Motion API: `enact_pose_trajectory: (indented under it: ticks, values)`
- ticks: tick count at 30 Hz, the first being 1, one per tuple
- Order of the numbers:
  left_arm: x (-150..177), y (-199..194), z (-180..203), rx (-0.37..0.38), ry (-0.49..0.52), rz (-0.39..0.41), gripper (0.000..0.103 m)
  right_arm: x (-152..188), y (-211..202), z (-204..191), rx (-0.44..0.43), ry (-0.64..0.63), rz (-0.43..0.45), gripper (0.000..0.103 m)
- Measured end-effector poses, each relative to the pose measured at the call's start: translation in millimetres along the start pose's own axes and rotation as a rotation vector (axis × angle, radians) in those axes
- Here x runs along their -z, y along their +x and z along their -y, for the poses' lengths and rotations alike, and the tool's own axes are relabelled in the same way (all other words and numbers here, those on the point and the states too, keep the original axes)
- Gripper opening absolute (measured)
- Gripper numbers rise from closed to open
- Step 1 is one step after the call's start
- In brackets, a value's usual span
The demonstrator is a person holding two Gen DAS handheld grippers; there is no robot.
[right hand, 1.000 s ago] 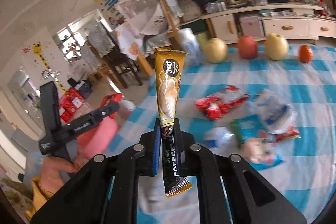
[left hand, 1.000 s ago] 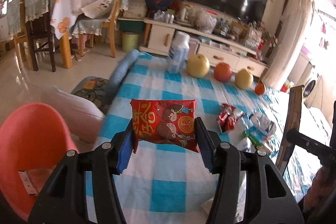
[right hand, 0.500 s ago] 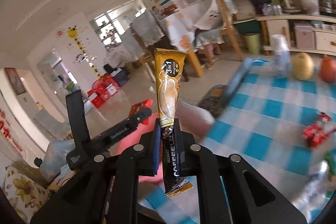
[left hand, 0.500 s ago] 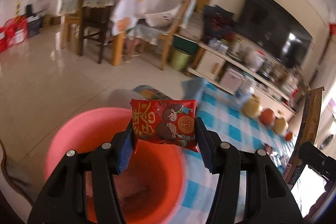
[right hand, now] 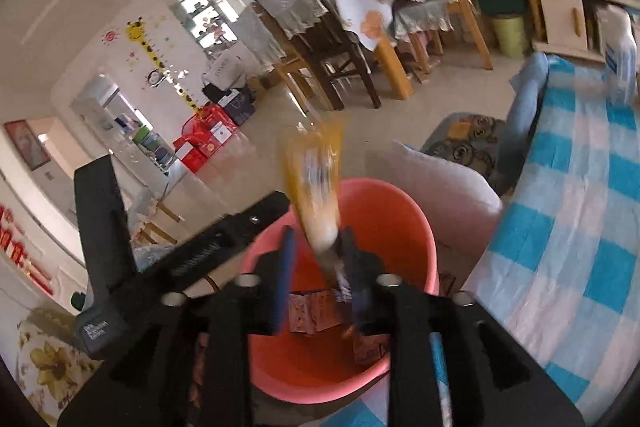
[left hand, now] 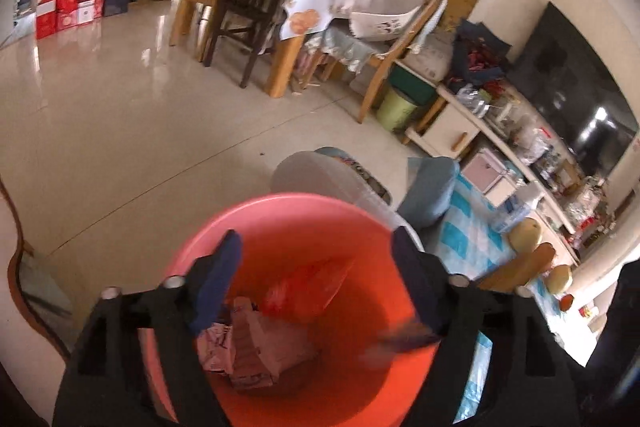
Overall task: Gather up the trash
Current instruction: 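Move both empty tools back over the table toward the remaining items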
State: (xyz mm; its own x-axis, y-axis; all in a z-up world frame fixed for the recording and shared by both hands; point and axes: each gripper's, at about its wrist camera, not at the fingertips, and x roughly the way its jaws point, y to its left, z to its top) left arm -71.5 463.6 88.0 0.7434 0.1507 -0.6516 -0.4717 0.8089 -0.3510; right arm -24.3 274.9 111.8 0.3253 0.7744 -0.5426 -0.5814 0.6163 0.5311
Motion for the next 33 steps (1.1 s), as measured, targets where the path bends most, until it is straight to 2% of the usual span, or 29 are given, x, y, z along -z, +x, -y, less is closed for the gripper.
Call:
enact_pose_trajectory:
  ticks: [1,4,6,10,14,17,24,30,33]
  values:
    - [0,0,1,-0.006,0.008,0.004,0.082,3,-2,2,0.018,0.007,0.007,0.053]
    - [2,-2,4,-0.001,0.024,0.03,0.087,11,-16,6,0.066,-0.003,0.041,0.07]
    - [3,-5,8,0.011,0.041,0.064,0.088,14,-27,8,0.109,-0.018,0.063,0.079]
    - [7,-10,21,0.069,0.104,0.108,0.093,22,-53,13,0.173,-0.043,0.108,0.088]
    - [15,-15,41,0.12,0.197,0.146,0.093,32,-73,15,0.239,-0.098,0.134,0.088]
    - [20,-15,54,0.155,0.227,0.143,0.093,38,-83,14,0.28,-0.14,0.144,0.089]
    - [29,-23,81,0.179,0.304,0.144,0.093,62,-110,14,0.395,-0.239,0.178,0.096]
    - [42,-26,100,0.212,0.345,0.131,0.093,77,-132,20,0.482,-0.272,0.197,0.098]
    - [53,-29,110,0.229,0.377,0.14,0.093,85,-145,30,0.527,-0.231,0.185,0.098]
